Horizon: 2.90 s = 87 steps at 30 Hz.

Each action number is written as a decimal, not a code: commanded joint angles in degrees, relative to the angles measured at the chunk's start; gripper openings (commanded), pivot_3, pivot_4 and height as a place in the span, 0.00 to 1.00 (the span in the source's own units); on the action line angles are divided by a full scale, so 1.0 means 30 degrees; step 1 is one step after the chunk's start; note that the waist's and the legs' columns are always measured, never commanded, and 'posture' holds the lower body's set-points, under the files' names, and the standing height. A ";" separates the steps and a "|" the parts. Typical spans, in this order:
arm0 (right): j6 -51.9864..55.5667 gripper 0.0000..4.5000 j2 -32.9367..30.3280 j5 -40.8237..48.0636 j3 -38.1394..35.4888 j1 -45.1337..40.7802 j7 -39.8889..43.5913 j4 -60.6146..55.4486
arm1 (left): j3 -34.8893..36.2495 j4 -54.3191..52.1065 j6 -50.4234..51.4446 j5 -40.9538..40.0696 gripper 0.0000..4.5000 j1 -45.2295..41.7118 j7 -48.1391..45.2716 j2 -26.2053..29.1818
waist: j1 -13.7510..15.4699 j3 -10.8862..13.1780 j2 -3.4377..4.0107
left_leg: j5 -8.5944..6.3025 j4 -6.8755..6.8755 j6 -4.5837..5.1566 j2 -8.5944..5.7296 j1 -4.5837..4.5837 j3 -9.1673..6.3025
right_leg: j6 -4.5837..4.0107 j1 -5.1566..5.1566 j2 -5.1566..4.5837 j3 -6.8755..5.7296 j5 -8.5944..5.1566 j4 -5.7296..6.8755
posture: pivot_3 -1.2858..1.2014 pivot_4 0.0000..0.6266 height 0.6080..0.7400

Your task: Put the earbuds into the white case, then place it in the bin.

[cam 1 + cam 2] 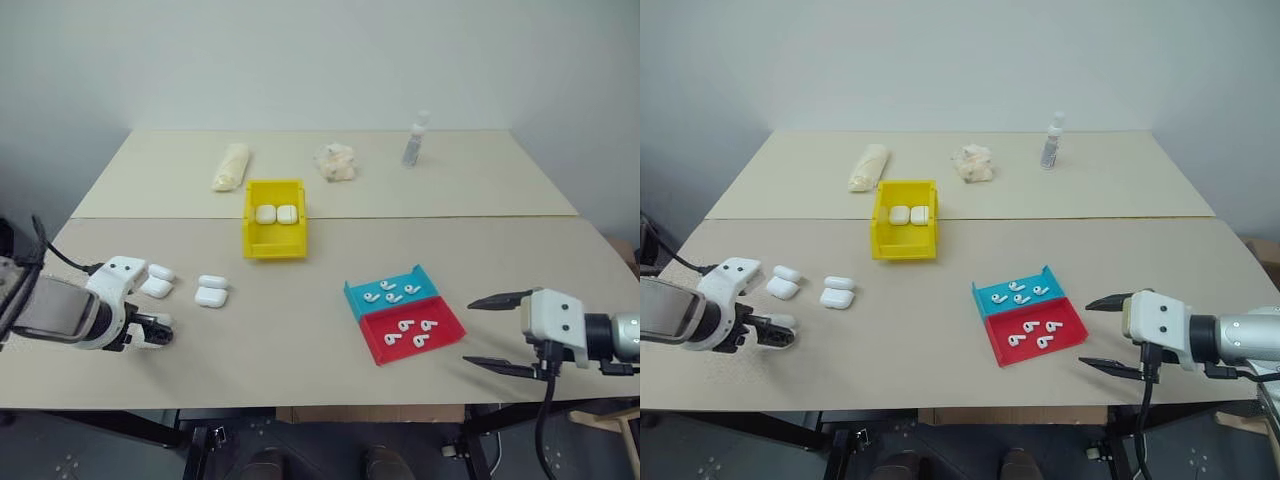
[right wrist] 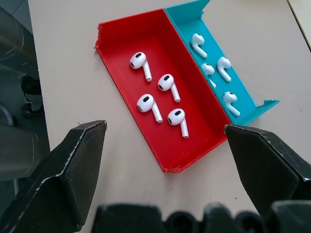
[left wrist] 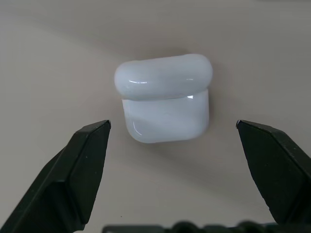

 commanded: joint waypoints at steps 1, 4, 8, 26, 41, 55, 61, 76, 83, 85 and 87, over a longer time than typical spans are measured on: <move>0.0154 1.00 -0.0119 0.0469 -0.1188 0.0217 0.0000 -0.0518 | -0.0287 0.0779 0.0057 -0.0469 1.00 -0.0806 0.1124 -0.0265 | -0.0003 0.0000 0.0000 | 0.0002 -0.0001 -0.0004 -0.0001 -0.0001 0.0001 | 0.0000 -0.0002 0.0000 -0.0001 0.0000 -0.0001 | 0.52 0.24 1.00; 0.0204 1.00 -0.0103 0.0494 -0.1406 0.0477 0.0021 -0.0653 | -0.0705 0.1030 0.0057 -0.0510 1.00 -0.1102 0.1876 -0.0393 | 0.0008 -0.0003 -0.0007 | 0.0008 -0.0003 -0.0014 -0.0004 -0.0008 -0.0001 | 0.0001 -0.0005 -0.0002 -0.0001 0.0000 -0.0002 | 0.52 0.24 1.00; 0.0324 1.00 0.0003 0.0483 -0.1593 0.0732 -0.0079 -0.0855 | -0.0823 0.1572 0.0057 -0.0977 1.00 -0.1077 0.2071 -0.0350 | -0.0014 -0.0004 -0.0008 | 0.0010 -0.0003 -0.0018 -0.0004 -0.0005 0.0000 | 0.0000 -0.0008 -0.0002 0.0003 0.0000 0.0007 | 0.52 0.24 1.00; 0.0646 1.00 0.0277 0.0252 -0.1588 0.1064 -0.0639 -0.1263 | -0.1535 0.1702 0.0057 -0.0344 1.00 -0.1412 0.3171 -0.2003 | 0.0094 -0.0014 -0.0016 | 0.0033 0.0000 -0.0054 -0.0032 0.0011 0.0000 | 0.0001 -0.0003 -0.0028 0.0009 -0.0002 0.0058 | 0.52 0.24 1.00; 0.0634 1.00 0.0330 0.0274 -0.1531 0.1143 -0.0922 -0.1435 | -0.1243 0.0974 0.0057 -0.0253 0.62 -0.1080 0.2080 -0.1403 | 0.0043 -0.0019 -0.0016 | 0.0036 -0.0002 -0.0060 -0.0030 0.0019 0.0001 | 0.0001 -0.0004 -0.0026 0.0009 -0.0003 0.0068 | 0.52 0.24 1.00; 0.0834 1.00 -0.2277 0.1032 -0.0423 -0.3138 0.1480 0.0053 | 0.3784 -1.1822 -1.3100 1.0460 0.62 0.5445 -1.1882 -0.0163 | -0.0015 -0.0040 -0.0002 | 0.0073 -0.0035 -0.0118 0.0004 -0.0067 0.0207 | -0.0035 -0.0131 0.0004 0.0053 -0.0015 0.0068 | 0.52 0.24 1.00; 0.1339 1.00 -0.4039 0.0651 0.2629 -0.7127 0.3563 0.0853 | 0.1328 -1.0328 -2.4776 1.6646 0.62 0.6473 -1.7231 -0.7225 | 0.0142 -0.0041 -0.0008 | 0.0059 -0.0016 -0.0092 0.0010 -0.0107 0.0274 | -0.0025 -0.0125 -0.0004 0.0053 0.0003 -0.0012 | 0.52 0.24 1.00; 0.2270 1.00 -0.3552 -0.2323 0.9621 -1.4433 0.7411 0.0399 | -0.0506 -0.3656 -3.2464 1.7809 0.62 0.5672 -2.5837 -1.4404 | 0.0000 -0.0042 -0.0007 | 0.0030 0.0050 -0.0033 0.0049 -0.0155 0.0262 | 0.0004 -0.0148 0.0022 0.0024 0.0032 -0.0031 | 0.52 0.24 1.00; 0.2179 0.96 -0.1333 -0.4992 1.2995 -1.7043 0.7534 0.1697 | -0.0396 -0.3532 -3.2834 1.8322 0.62 0.6056 -2.7022 -1.4729 | -0.0058 -0.0042 -0.0007 | 0.0029 0.0051 -0.0032 0.0059 -0.0154 0.0241 | 0.0003 -0.0172 0.0032 0.0025 0.0031 0.0004 | 0.52 0.24 1.00; 0.1505 0.87 -0.0811 -0.5732 1.3460 -1.7094 0.7304 0.2134 | -0.0363 -0.3679 -3.2826 1.8517 0.62 0.6164 -2.6788 -1.4830 | -0.0041 -0.0042 -0.0007 | 0.0030 0.0058 -0.0032 0.0051 -0.0156 0.0242 | 0.0003 -0.0172 0.0026 0.0028 0.0031 0.0010 | 0.52 0.24 1.00; 0.1446 0.80 -0.0509 -0.6439 1.3818 -1.7110 0.7176 0.2356 | -0.0274 -0.4132 -3.2445 1.8540 0.62 0.6199 -2.6325 -1.4889 | 0.0004 -0.0041 -0.0007 | 0.0029 0.0063 -0.0031 0.0051 -0.0157 0.0237 | 0.0003 -0.0170 0.0027 0.0026 0.0031 0.0008 | 0.52 0.24 1.00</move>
